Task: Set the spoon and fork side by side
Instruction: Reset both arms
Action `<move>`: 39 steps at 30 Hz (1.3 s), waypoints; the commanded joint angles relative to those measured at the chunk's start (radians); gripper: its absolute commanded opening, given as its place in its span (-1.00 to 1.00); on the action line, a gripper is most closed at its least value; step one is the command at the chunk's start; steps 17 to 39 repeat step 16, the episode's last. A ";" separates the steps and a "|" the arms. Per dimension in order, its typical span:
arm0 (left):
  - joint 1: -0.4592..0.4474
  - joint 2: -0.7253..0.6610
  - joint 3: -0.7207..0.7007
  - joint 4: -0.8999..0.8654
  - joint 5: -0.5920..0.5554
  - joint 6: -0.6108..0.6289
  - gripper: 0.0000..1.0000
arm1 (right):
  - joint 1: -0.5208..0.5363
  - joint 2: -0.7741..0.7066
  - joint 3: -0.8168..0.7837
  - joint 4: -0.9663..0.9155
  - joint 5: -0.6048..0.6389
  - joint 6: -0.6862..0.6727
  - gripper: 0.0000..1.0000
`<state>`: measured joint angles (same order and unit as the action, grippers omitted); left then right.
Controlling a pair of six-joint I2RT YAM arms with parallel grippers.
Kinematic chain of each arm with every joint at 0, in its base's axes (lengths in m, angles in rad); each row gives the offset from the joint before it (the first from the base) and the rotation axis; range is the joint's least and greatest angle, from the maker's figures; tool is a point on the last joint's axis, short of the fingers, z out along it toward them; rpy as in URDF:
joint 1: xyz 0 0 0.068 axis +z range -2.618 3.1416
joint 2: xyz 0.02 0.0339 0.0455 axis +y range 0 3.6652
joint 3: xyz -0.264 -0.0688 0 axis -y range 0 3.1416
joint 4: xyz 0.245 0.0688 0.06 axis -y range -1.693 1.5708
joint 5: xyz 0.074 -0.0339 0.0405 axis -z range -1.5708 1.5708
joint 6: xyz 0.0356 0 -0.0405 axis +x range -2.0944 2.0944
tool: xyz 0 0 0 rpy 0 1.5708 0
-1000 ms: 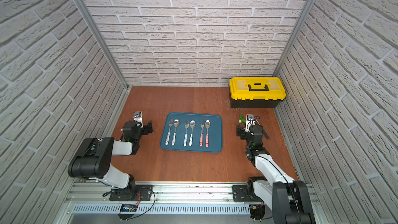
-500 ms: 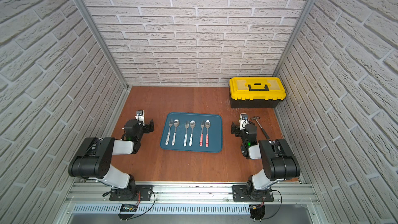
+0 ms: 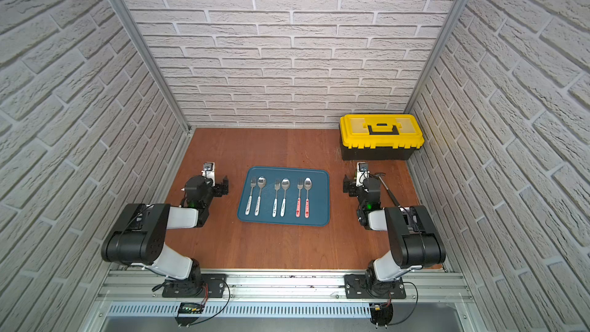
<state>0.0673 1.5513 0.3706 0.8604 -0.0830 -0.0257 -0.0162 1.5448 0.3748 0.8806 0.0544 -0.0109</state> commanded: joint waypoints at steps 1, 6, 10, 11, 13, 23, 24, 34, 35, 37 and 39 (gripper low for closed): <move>-0.003 0.001 0.016 0.025 0.000 0.010 0.96 | 0.002 -0.003 0.001 0.038 -0.004 0.007 0.98; -0.003 0.001 0.016 0.025 0.000 0.011 0.96 | 0.002 0.000 -0.001 0.043 -0.004 0.007 0.98; -0.001 0.001 0.019 0.019 0.005 0.008 0.96 | 0.002 0.000 -0.001 0.043 -0.004 0.007 0.98; -0.001 0.001 0.019 0.017 0.006 0.008 0.96 | 0.002 0.000 0.000 0.044 -0.003 0.006 0.98; 0.003 0.001 0.019 0.016 0.013 0.007 0.96 | 0.002 0.000 -0.001 0.043 -0.002 0.006 0.98; 0.003 0.001 0.018 0.021 0.013 0.007 0.96 | 0.002 -0.001 -0.001 0.044 -0.002 0.007 0.98; 0.003 0.001 0.018 0.021 0.013 0.007 0.96 | 0.002 -0.001 -0.001 0.044 -0.002 0.007 0.98; 0.003 0.001 0.018 0.021 0.013 0.007 0.96 | 0.002 -0.001 -0.001 0.044 -0.002 0.007 0.98; 0.003 0.001 0.018 0.021 0.013 0.007 0.96 | 0.002 -0.001 -0.001 0.044 -0.002 0.007 0.98; 0.003 0.001 0.018 0.021 0.013 0.007 0.96 | 0.002 -0.001 -0.001 0.044 -0.002 0.007 0.98; 0.003 0.001 0.018 0.021 0.013 0.007 0.96 | 0.002 -0.001 -0.001 0.044 -0.002 0.007 0.98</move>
